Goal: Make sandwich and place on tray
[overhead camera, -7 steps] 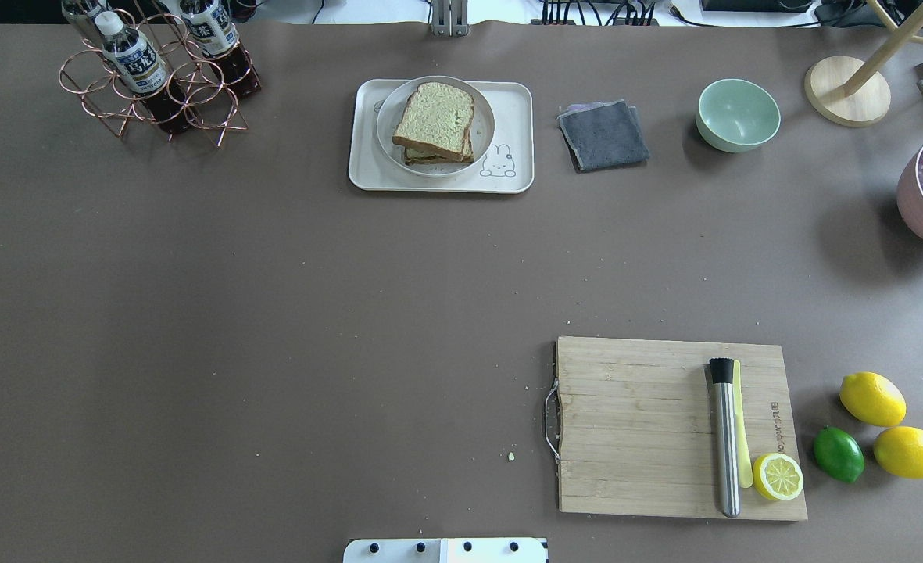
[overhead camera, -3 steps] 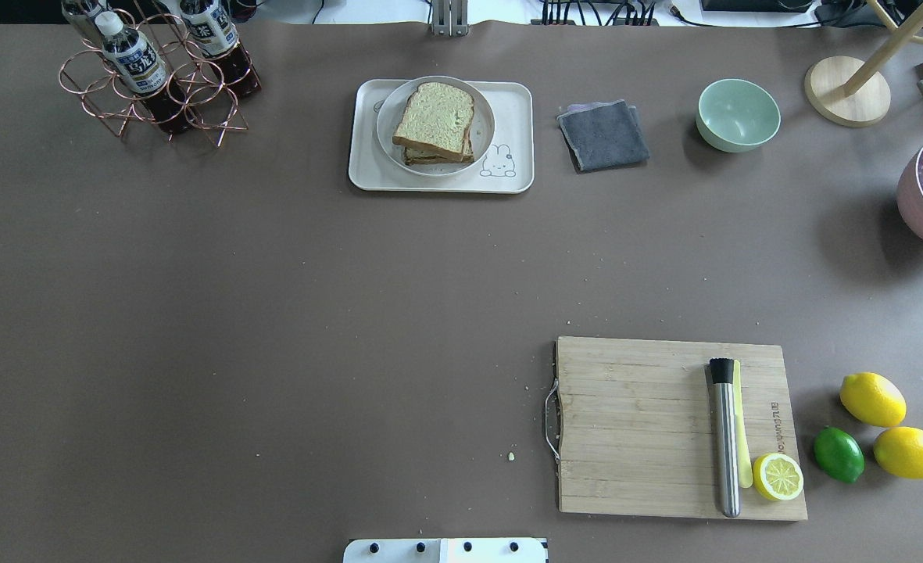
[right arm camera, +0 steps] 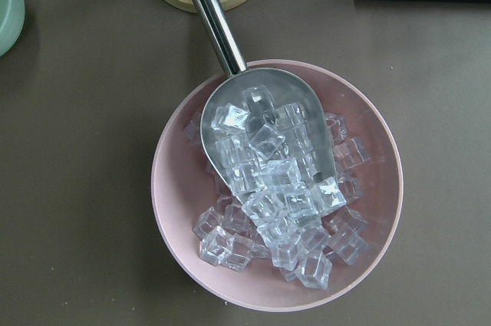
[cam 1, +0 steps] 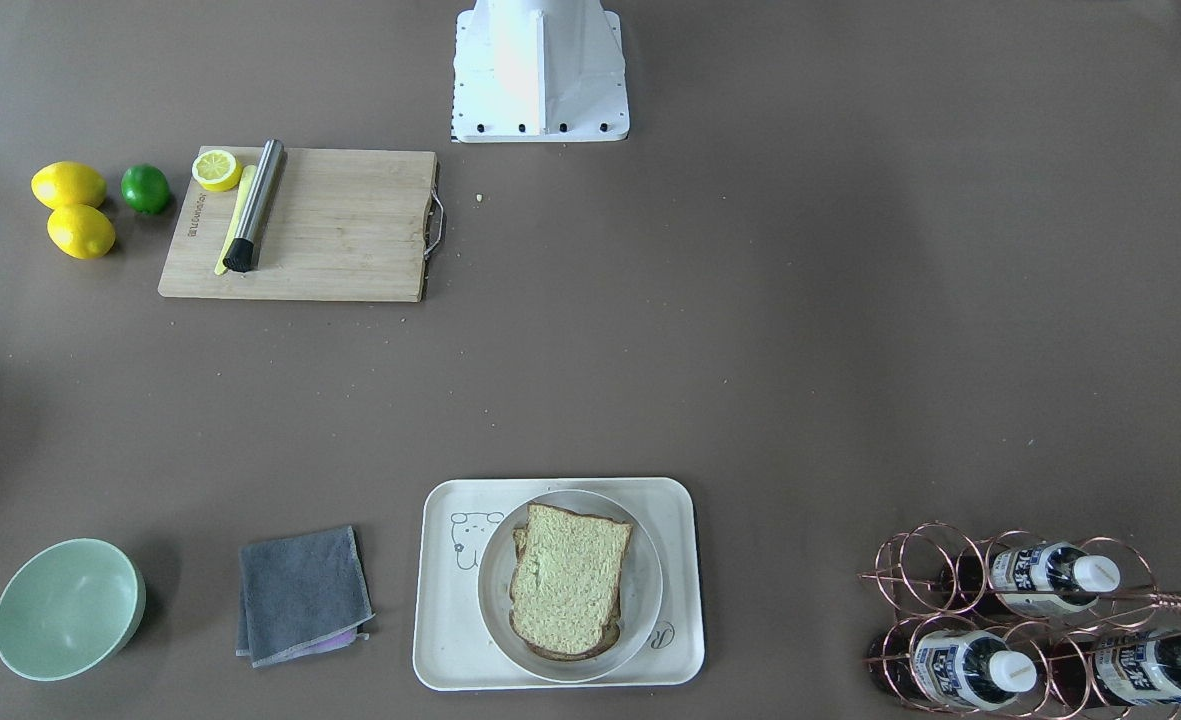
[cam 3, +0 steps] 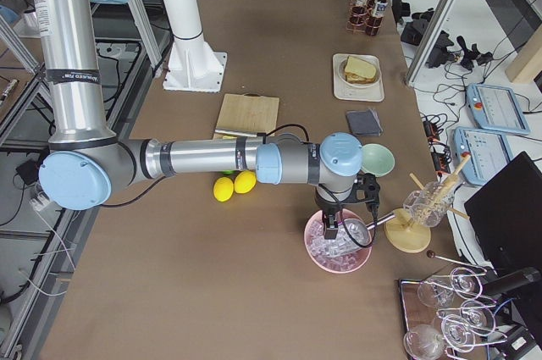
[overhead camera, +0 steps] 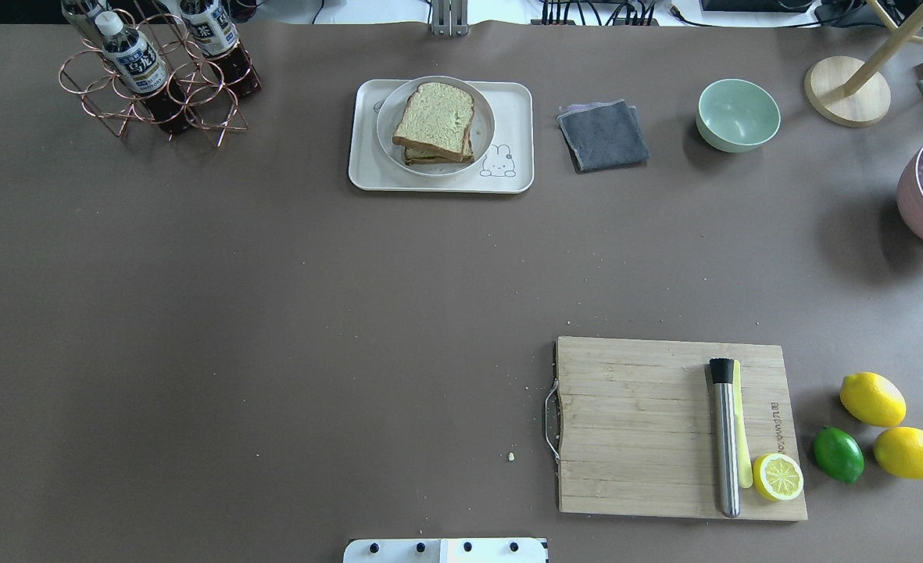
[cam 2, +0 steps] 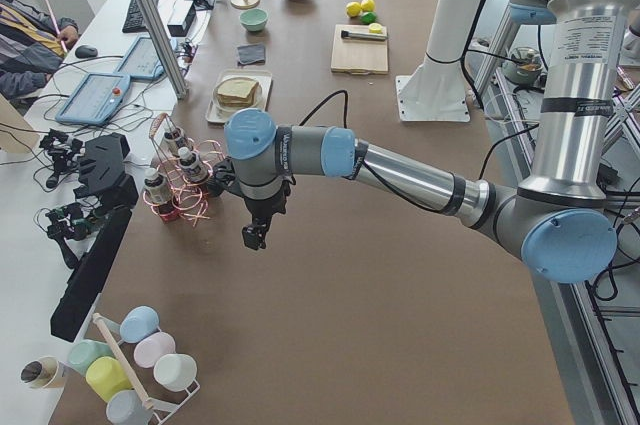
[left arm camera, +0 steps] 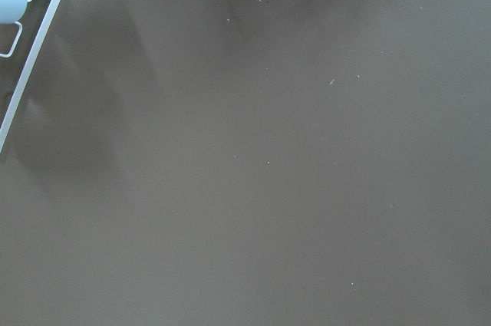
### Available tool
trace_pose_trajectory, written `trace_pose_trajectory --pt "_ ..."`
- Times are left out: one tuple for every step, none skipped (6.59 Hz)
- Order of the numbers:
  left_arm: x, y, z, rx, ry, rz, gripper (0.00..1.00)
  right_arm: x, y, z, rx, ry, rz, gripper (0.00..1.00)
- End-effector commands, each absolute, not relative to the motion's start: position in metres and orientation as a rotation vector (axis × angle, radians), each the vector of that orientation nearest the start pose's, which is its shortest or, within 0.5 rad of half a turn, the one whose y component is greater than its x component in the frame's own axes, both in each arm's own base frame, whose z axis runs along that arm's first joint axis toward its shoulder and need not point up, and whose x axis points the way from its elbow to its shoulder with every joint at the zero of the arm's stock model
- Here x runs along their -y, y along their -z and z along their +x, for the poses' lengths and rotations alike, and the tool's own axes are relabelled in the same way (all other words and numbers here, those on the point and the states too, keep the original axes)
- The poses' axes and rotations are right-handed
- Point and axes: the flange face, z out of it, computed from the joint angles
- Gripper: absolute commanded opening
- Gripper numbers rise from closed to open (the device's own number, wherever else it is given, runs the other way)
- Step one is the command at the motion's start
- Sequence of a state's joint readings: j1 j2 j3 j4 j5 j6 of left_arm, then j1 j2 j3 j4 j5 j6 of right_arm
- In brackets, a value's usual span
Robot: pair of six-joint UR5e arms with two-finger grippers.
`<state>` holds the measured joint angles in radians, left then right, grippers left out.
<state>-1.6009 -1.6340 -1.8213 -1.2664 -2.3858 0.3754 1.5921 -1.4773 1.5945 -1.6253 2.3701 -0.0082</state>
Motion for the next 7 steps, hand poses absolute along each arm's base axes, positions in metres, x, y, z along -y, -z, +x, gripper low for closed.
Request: trace_pose_trajectory --pt "0.492 -0.542 -0.078 -0.859 -0.301 0.164 0.97 0.534 -0.593 0.064 0.798 0.04 0.084 1.0" --pt "0.492 -0.541 -0.078 -0.859 -0.298 0.165 0.97 0.527 -0.584 0.064 0.798 0.043 0.093 1.0" --pt "0.487 -0.542 -0.078 -0.859 -0.3 0.166 0.97 0.515 -0.575 0.066 0.804 0.04 0.099 1.0" --pt "0.476 -0.553 -0.077 -0.859 -0.294 0.156 0.97 0.494 -0.571 0.064 0.801 0.041 0.093 1.0" --pt "0.477 -0.553 -0.077 -0.858 -0.289 0.156 0.97 0.483 -0.567 0.064 0.807 0.043 0.098 1.0" --pt "0.481 -0.55 -0.075 -0.86 -0.21 0.121 0.97 0.484 -0.567 0.06 0.811 0.05 0.095 1.0" --pt "0.48 -0.541 -0.076 -0.854 -0.154 0.117 0.97 0.488 -0.564 0.053 0.81 0.067 0.097 1.0"
